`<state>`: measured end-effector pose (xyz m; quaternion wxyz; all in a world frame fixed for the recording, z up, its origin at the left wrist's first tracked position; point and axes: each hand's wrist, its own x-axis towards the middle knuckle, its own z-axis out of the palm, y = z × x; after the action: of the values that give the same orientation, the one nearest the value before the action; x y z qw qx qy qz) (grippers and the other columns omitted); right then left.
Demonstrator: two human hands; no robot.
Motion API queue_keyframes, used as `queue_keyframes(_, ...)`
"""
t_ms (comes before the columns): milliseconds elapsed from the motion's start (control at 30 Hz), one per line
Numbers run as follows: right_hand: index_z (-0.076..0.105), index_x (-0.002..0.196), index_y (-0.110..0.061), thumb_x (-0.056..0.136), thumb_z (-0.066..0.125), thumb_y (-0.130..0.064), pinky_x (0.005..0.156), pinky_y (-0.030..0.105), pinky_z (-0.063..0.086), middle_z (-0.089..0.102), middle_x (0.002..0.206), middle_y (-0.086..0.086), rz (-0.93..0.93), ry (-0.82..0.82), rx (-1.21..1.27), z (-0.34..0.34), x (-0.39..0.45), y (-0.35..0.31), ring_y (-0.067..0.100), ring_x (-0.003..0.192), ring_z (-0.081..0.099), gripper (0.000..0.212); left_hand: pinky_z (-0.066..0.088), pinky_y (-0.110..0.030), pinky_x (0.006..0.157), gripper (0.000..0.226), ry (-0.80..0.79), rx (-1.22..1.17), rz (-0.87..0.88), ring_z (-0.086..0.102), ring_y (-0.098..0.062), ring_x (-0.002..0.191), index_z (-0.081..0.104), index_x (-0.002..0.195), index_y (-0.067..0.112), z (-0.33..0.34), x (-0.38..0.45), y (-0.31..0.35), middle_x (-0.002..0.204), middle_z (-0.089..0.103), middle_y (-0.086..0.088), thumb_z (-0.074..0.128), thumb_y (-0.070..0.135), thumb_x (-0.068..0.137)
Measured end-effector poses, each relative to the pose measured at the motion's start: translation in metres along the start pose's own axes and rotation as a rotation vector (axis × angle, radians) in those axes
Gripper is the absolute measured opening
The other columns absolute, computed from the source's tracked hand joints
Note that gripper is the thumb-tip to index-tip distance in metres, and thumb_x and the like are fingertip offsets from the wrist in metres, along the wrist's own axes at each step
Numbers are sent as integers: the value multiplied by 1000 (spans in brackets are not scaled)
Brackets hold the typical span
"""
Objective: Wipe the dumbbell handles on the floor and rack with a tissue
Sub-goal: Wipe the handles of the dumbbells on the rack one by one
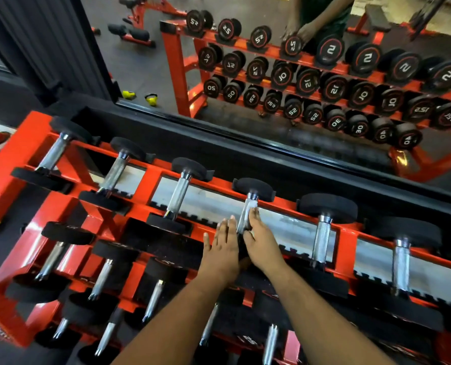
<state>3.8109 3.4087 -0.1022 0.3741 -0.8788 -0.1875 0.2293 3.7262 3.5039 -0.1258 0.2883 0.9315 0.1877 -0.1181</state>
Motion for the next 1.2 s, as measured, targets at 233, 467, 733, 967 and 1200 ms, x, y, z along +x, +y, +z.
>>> queue_keyframes(233,53,140,-35,102,55,-23,94,27,51,64,129,-11,227,24,357,13,-10,-15,8,113,61,40,-11,-54,121,93,29,-3,23,-18,-20,154,-26,156,20,6,4,-6,168,-17,-6,46,42,101)
queue_keyframes(467,61,121,-22,95,66,-26,78,37,50,69,111,6,464,169,825,6,37,-25,23,102,65,27,-13,-57,119,101,47,-43,21,-17,-24,154,-24,157,20,3,-1,-1,168,-17,-9,44,64,96)
queue_keyframes(733,71,100,-8,100,60,-18,80,35,57,77,93,7,375,27,474,-2,28,5,24,88,72,15,-12,-61,118,98,73,-22,25,-16,-26,155,-21,158,19,6,-5,-1,168,-13,-12,41,65,97)
queue_keyframes(967,75,107,-16,101,54,-12,90,42,54,77,99,3,148,50,333,-32,-16,19,18,92,69,22,-9,-56,122,93,136,-14,14,-17,-25,155,-12,160,15,9,-27,21,169,-10,-11,40,62,99)
queue_keyframes(1200,65,122,-34,99,55,-24,85,42,58,72,109,-11,-144,251,69,-103,-55,65,11,97,68,27,-22,-45,116,110,132,51,56,-31,-24,147,-7,161,15,40,-52,88,166,-20,-15,4,83,75)
